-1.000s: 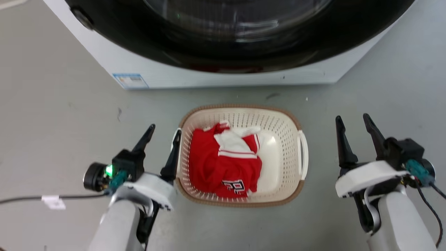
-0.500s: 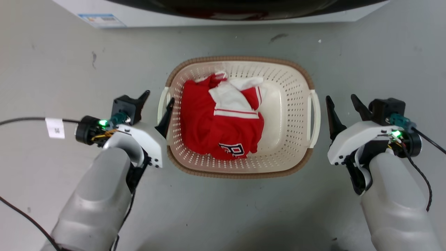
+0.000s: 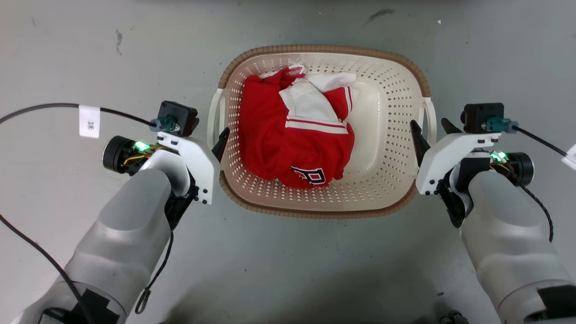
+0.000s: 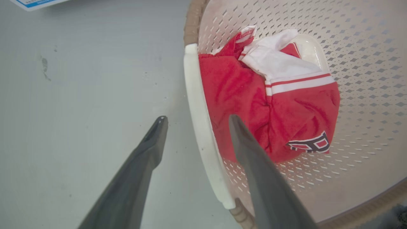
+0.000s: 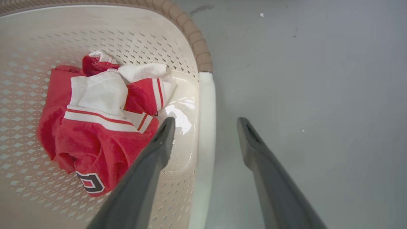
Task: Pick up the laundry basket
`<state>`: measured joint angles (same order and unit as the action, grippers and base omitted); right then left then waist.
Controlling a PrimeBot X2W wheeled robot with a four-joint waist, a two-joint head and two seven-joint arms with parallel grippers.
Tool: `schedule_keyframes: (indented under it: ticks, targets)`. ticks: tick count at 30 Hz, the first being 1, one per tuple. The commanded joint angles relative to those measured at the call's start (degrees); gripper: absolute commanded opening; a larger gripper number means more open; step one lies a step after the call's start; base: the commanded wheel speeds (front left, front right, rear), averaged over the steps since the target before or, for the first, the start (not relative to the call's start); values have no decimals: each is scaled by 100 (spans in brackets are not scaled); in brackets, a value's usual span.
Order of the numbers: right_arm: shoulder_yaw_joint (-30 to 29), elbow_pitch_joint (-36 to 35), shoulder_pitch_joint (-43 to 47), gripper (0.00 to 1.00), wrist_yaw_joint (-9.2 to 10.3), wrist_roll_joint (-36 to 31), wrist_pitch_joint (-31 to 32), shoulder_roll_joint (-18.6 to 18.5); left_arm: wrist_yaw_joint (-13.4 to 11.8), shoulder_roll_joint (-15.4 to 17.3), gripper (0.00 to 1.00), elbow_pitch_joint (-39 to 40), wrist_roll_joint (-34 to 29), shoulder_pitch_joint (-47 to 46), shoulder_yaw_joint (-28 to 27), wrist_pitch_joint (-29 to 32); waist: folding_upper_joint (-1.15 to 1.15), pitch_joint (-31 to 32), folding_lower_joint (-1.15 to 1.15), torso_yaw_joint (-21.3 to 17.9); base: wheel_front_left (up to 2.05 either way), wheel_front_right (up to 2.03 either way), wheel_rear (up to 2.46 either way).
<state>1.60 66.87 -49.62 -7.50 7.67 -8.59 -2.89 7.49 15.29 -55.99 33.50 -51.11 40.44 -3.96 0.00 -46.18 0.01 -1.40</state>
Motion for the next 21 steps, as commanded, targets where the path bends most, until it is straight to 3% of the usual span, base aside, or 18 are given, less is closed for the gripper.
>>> schedule_keyframes:
  ticks: [1, 8, 21]
  targets:
    - [34, 77, -130, 100, 2, 13, 12, 3, -3, 47, 100, 15, 74, -84, 69, 40, 0, -33, -1, 0, 0, 0, 0]
    - [180, 521, -539, 100, 2, 142, 343, 4, -3, 263, 100, 86, 706, -384, 755, 445, 0, -226, -1, 14, 0, 0, 0]
    - [338, 683, -859, 100, 2, 284, 661, 3, -4, 432, 100, -30, 1427, -969, 1673, 579, 0, -467, -1, 42, 0, 0, 0]
